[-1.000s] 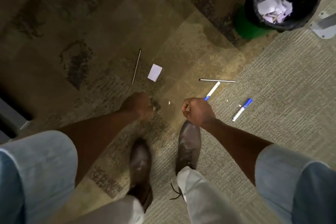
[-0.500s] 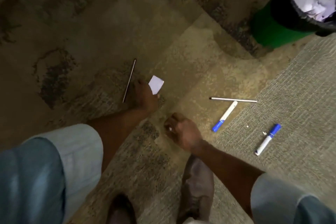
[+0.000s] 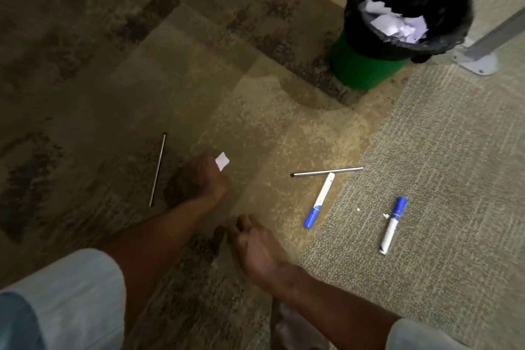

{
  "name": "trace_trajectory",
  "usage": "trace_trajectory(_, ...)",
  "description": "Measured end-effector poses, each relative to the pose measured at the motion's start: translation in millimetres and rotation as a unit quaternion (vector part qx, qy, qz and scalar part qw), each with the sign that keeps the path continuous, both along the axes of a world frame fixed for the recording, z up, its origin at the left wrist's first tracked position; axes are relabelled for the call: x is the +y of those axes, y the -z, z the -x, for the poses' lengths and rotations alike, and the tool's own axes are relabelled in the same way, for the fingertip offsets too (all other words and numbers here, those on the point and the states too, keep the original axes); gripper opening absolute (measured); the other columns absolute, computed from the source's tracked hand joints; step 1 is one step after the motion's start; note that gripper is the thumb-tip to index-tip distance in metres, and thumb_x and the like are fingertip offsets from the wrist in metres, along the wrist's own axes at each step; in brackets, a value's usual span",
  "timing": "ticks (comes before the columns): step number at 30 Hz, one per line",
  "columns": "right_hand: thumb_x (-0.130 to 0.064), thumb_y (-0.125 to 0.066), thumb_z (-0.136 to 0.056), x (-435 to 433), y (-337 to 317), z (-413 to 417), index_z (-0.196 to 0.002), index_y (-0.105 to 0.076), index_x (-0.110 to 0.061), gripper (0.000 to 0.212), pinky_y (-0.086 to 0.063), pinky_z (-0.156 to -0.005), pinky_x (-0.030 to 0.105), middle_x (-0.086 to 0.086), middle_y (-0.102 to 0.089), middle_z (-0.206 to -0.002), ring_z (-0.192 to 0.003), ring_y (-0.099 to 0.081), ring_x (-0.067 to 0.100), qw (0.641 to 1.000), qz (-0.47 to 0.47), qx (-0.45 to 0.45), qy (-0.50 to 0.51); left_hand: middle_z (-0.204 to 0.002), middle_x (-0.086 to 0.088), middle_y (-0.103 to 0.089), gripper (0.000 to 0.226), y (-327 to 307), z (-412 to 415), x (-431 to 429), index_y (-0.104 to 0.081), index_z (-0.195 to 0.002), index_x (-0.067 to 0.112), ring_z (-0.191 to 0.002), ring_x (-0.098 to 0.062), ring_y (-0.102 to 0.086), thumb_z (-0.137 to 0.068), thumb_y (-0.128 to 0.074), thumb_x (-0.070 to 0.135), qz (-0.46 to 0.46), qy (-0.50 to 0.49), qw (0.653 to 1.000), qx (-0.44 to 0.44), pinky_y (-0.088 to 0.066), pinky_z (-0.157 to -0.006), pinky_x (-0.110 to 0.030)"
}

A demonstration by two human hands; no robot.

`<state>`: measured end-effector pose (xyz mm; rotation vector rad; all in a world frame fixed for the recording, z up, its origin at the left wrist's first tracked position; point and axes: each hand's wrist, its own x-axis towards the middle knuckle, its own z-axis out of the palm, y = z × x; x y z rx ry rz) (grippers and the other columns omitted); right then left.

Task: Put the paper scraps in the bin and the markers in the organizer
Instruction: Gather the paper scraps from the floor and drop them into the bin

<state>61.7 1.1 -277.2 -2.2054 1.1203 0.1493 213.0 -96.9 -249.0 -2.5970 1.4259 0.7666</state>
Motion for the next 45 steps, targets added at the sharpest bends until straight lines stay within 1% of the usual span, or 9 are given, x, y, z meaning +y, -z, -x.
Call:
trace_trajectory(6,-0.010,-0.055,-0.099,1,10,3,-0.121,-0.059,-0.006,0.022,-0.052,-0.075,0.043,0.016,-0.060,-0.109,-0.104,-0.058,0.038,0.998,0.055,-0.035,-0.003,-0.125,-0.017,-0.069,0.040,7,6,-16,-0.069,-0.116,0.012,-0.115,-0.039,-0.066,-0.100,-0.055,0.047,-0.033,-0.003,0.999,0.015,-0.055,-0.097,-0.047)
trace_trajectory(11,-0.011,-0.067,-0.087,-6,16,12,-0.109,-0.045,-0.029,0.035,-0.054,-0.069,0.038,0.010,-0.064,-0.100,-0.093,-0.064,0.035,0.992,0.031,-0.122,0.002,-0.127,-0.015,-0.069,0.036,-4,12,-31,-0.071,-0.115,0.015,-0.115,-0.038,-0.066,-0.099,-0.059,0.045,-0.010,0.037,0.999,0.005,-0.051,-0.094,-0.040)
trace_trajectory(17,-0.002,-0.066,-0.072,-13,26,27,-0.095,-0.076,-0.020,0.030,-0.057,-0.075,0.037,0.000,-0.074,-0.091,-0.077,-0.070,0.016,0.960,-0.071,-0.202,0.181,-0.128,-0.012,-0.069,0.043,-25,16,-36,-0.071,-0.119,0.024,-0.115,-0.039,-0.067,-0.092,-0.059,0.055,0.011,0.028,0.999,0.036,-0.054,-0.098,-0.048)
trace_trajectory(22,-0.001,-0.075,-0.073,-12,19,44,-0.092,-0.077,-0.033,0.037,-0.055,-0.066,0.022,-0.015,-0.074,-0.080,-0.066,-0.068,0.005,0.943,-0.061,-0.213,0.248,-0.127,-0.010,-0.067,0.046,-23,10,-23,-0.066,-0.124,0.020,-0.115,-0.037,-0.066,-0.088,-0.073,0.048,0.019,0.004,0.997,0.078,-0.043,-0.080,-0.036)
trace_trajectory(26,-0.004,-0.077,-0.074,-19,9,59,-0.089,-0.079,-0.022,0.023,-0.047,-0.063,0.011,-0.014,-0.073,-0.077,-0.064,-0.064,0.000,0.929,-0.047,-0.211,0.301,-0.114,-0.012,-0.073,0.040,-21,7,-13,-0.071,-0.115,0.010,-0.105,-0.035,-0.071,-0.079,-0.083,0.025,0.023,-0.011,0.983,0.179,-0.059,-0.086,-0.041)
trace_trajectory(30,-0.003,-0.079,-0.078,-44,-14,112,-0.090,-0.080,-0.021,0.022,-0.060,-0.070,0.026,-0.009,-0.077,-0.083,-0.070,-0.070,0.006,0.889,0.003,-0.200,0.412,-0.095,-0.016,-0.076,0.033,-18,21,-10,-0.073,-0.101,0.008,-0.086,-0.035,-0.076,-0.074,-0.086,0.020,0.027,-0.030,0.964,0.263,-0.063,-0.075,-0.054)
trace_trajectory(34,-0.004,-0.083,-0.077,-58,-41,181,-0.083,-0.080,-0.024,0.021,-0.063,-0.076,0.042,-0.009,-0.077,-0.084,-0.073,-0.074,0.011,0.849,0.067,-0.150,0.503,-0.086,-0.020,-0.076,0.030,-24,52,-23,-0.074,-0.094,0.006,-0.072,-0.030,-0.074,-0.074,-0.087,0.023,0.060,0.002,0.953,0.297,-0.060,-0.070,-0.055)
trace_trajectory(40,-0.003,-0.082,-0.079,-103,-92,236,-0.083,-0.080,-0.024,0.021,-0.065,-0.077,0.050,-0.006,-0.079,-0.077,-0.073,-0.077,0.012,0.813,0.130,-0.175,0.540,-0.063,0.000,-0.076,0.018,-70,102,-86,-0.074,-0.066,0.019,-0.052,-0.003,-0.070,-0.076,-0.087,0.028,0.149,0.090,0.938,0.299,-0.054,-0.054,-0.022)
trace_trajectory(45,-0.011,-0.080,-0.087,-200,-162,237,-0.084,-0.078,-0.028,0.017,-0.066,-0.071,0.046,-0.003,-0.079,-0.081,-0.073,-0.078,0.015,0.814,0.239,-0.209,0.487,-0.082,-0.005,-0.080,0.013,-131,140,-163,-0.080,-0.098,0.013,-0.065,-0.012,-0.075,-0.086,-0.079,0.017,0.222,0.143,0.928,0.263,-0.062,-0.059,-0.030)
